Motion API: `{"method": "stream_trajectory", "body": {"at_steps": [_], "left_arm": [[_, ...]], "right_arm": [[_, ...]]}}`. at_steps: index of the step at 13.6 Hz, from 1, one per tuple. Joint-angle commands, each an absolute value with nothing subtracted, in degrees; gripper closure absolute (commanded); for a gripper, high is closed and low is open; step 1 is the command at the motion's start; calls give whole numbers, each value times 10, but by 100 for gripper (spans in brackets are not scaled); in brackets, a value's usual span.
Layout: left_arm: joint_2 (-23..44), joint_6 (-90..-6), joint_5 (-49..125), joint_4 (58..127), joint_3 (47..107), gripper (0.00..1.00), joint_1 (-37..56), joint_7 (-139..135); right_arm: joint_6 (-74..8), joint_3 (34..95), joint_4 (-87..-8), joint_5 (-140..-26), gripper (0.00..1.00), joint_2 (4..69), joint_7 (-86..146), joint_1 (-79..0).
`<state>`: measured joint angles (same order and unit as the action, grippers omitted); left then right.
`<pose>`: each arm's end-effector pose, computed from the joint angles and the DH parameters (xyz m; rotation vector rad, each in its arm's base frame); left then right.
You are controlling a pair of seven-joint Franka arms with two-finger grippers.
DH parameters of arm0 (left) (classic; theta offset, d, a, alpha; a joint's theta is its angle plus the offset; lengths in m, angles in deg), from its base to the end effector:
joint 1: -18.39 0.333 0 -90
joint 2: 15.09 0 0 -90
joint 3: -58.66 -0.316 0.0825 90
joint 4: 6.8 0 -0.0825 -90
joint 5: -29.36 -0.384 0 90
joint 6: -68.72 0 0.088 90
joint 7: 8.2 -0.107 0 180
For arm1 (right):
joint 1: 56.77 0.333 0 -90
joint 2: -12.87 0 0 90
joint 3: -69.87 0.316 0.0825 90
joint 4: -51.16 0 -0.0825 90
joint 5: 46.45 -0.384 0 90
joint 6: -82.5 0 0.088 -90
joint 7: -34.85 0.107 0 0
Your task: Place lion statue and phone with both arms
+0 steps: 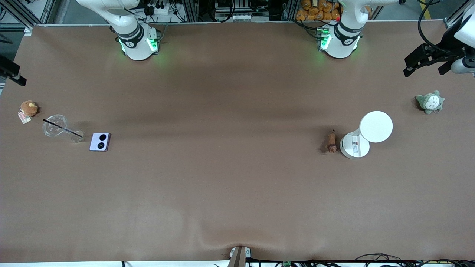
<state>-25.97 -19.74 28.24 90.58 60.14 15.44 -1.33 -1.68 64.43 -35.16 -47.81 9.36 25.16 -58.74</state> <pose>0.4898 -0.0372 0.6607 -3.1194 -0.0684 -0.0568 0.5200 -0.0668 0.6784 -3.1150 -0.0663 -0.0432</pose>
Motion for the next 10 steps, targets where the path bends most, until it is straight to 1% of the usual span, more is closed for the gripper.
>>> {"method": "stream_trajectory", "body": {"at_steps": [1,10], "left_arm": [[-252,-185,291,889,602,0,157,-17],[-252,-180,291,889,602,0,157,-20]], "right_arm": [[-27,649,-356,-478,0,95,297,-570],[-34,649,-340,-485,0,126,301,-554]]}}
